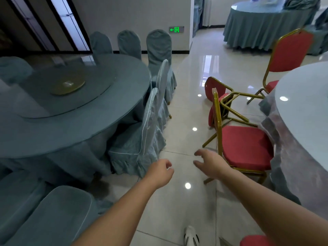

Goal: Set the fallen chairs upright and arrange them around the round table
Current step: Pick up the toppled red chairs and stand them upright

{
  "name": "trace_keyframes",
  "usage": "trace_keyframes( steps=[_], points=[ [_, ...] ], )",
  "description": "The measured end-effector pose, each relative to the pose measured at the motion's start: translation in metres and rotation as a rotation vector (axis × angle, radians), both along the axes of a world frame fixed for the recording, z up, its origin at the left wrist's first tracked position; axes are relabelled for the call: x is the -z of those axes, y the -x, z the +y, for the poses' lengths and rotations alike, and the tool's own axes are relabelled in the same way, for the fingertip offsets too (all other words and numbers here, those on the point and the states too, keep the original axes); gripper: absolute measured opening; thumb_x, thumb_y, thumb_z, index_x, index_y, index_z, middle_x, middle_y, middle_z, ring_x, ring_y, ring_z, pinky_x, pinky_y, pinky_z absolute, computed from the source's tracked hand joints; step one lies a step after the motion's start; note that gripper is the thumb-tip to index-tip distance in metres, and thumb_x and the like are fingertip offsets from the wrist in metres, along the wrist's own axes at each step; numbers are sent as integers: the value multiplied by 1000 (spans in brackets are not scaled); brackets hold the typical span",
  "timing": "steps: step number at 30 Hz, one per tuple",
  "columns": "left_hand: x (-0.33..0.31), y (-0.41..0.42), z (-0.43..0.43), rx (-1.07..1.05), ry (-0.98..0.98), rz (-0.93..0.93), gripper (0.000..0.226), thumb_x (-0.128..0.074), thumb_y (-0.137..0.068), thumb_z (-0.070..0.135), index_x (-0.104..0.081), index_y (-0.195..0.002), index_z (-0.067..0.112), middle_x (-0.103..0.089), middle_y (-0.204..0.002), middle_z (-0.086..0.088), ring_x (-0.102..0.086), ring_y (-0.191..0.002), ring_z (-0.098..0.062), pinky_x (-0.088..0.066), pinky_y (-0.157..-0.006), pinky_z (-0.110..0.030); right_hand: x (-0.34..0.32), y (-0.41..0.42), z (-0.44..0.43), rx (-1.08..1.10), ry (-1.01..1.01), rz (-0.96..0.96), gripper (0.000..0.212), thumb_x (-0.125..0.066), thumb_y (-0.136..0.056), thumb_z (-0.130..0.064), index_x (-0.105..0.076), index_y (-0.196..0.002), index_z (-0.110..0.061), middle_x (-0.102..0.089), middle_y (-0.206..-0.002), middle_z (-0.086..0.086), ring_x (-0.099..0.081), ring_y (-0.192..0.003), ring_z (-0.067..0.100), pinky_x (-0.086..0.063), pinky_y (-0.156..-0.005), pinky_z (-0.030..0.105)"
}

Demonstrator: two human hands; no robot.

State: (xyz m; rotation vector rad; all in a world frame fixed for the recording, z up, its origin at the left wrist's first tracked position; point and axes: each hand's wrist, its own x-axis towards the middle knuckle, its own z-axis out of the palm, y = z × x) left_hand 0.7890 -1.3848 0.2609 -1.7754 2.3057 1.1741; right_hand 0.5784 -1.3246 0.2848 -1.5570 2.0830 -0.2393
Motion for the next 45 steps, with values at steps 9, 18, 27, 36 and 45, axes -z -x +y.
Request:
trace_keyframes(
  steps=[9, 18, 27, 36, 45],
  points=[
    [-25, 94, -174, -11, -7, 56, 41, -58, -97, 42, -66, -133, 24, -69, -130, 3, -65, -117, -18, -53, -105, -41, -26, 73, -191, -33, 22, 21, 47, -61, -99, -43, -56, -142, -24, -60, -141, -2, -60, -124, 18, -51, -104, 34],
    [4, 167, -342, 45, -51, 104, 37, -60, -100, 35, -66, -132, 18, -70, -130, 2, -65, -117, -17, -52, -104, -36, -2, 137, -332, 55, -50, -5, 60, -62, -99, -41, -41, -152, -25, -57, -145, 1, -61, -123, 18, -53, -101, 33],
    [11, 250, -489, 120, 0, 118, 38, -60, -98, 37, -64, -133, 26, -64, -134, 3, -61, -120, -19, -50, -107, -43, 3, 198, -444, 223, -58, 25, 65, -62, -99, -40, -35, -156, -26, -49, -154, 0, -51, -137, 18, -47, -110, 35],
    [31, 345, -559, 220, 58, 37, 42, -58, -101, 38, -58, -141, 27, -57, -145, 5, -55, -131, -18, -43, -116, -44, 21, 284, -506, 301, -6, 22, 65, -64, -97, -38, -35, -155, -29, -42, -154, -5, -47, -136, 16, -48, -110, 35],
    [17, 453, -617, 284, 3, 30, 48, -60, -99, 38, -56, -145, 26, -56, -148, 2, -54, -134, -21, -44, -115, -42, 23, 390, -548, 366, -21, -6, 64, -62, -98, -39, -38, -155, -26, -40, -157, -3, -47, -137, 16, -48, -110, 35]
  ],
)
